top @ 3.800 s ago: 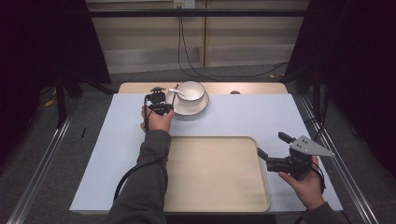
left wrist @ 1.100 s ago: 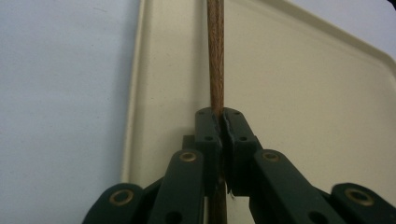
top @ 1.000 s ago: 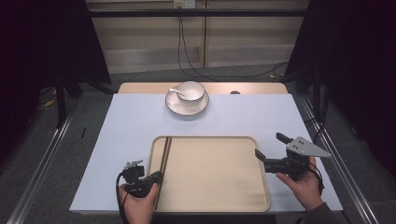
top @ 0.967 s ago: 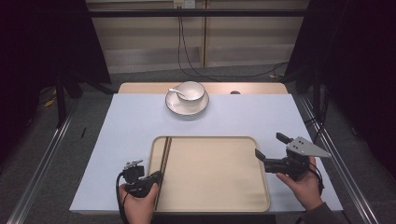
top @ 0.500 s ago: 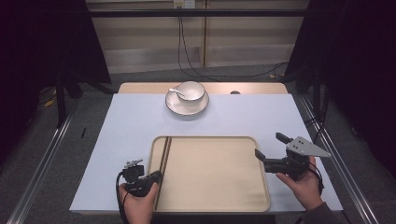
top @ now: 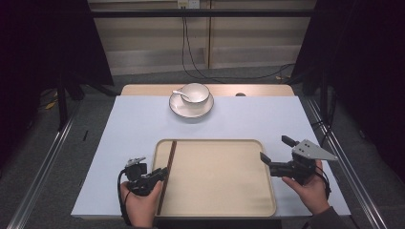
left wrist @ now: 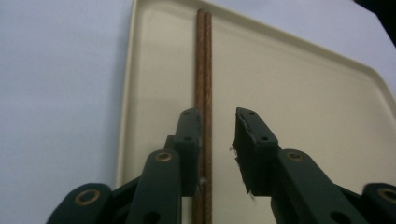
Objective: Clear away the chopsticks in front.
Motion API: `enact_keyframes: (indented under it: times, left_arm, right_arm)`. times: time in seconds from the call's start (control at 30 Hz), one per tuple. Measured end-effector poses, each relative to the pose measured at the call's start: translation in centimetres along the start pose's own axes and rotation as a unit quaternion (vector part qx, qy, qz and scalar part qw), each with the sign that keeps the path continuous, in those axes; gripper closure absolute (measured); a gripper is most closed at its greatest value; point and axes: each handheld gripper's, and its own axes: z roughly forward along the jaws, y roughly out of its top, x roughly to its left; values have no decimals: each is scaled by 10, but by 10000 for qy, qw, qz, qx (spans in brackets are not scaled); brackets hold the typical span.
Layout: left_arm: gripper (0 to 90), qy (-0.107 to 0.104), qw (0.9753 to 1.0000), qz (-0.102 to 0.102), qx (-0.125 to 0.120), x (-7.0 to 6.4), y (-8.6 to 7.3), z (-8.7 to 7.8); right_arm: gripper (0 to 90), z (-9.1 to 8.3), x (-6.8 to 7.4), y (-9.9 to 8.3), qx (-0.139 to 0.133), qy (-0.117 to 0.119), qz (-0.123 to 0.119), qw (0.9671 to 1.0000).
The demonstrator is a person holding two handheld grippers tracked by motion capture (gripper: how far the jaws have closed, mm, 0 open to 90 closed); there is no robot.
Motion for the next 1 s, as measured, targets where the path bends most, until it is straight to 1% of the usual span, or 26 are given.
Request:
enact_keyframes:
  times: [0.03,0.07,0.13,0.2,0.3,0.53,0.6,0.63,0.67,0.73,0.83,0.9,0.93,1.0]
  left_arm:
    - [674,-8,10000,39,-31,-1,3,0]
    - [661,-74,9999,38,-64,-2,5,-1]
    - [637,-148,9998,98,-117,-4,10,-1]
    - [621,-204,9993,228,-201,-7,15,-2]
    - [599,-312,9988,271,-248,-11,22,-1]
    - [564,-362,9982,356,-313,-16,38,1]
    - [552,-336,9981,398,-343,-17,43,1]
    - [545,-336,9980,373,-375,-18,45,1]
    - [537,-351,9979,394,-367,-18,47,1]
    - [517,-380,9979,364,-379,-17,51,1]
    - [506,-351,9977,446,-371,-17,56,2]
    - [487,-361,9976,450,-395,-18,59,2]
    - [478,-404,9971,485,-428,-17,61,3]
    - [449,-405,9968,519,-456,-17,64,3]
  right_arm:
    - [43,0,0,0,1,6,3,10000]
    - [42,0,0,0,3,4,3,10000]
    - [42,0,0,0,5,9,4,10000]
    - [43,0,0,0,-2,-18,-1,10000]
    - [43,0,0,0,13,7,8,10000]
    - [43,0,-1,0,-9,1,-10,10000]
    - [43,0,-1,0,-9,4,-6,10000]
    - [43,0,0,0,-11,-2,13,10000]
    - [43,0,0,0,-6,7,-3,10000]
    - [43,0,-1,0,-7,3,-8,10000]
    - [43,0,-1,0,-10,5,-16,10000]
    - [43,0,-1,0,1,14,-11,10000]
    - [43,0,-1,0,12,29,-8,10000]
    - [43,0,-1,0,15,27,-11,10000]
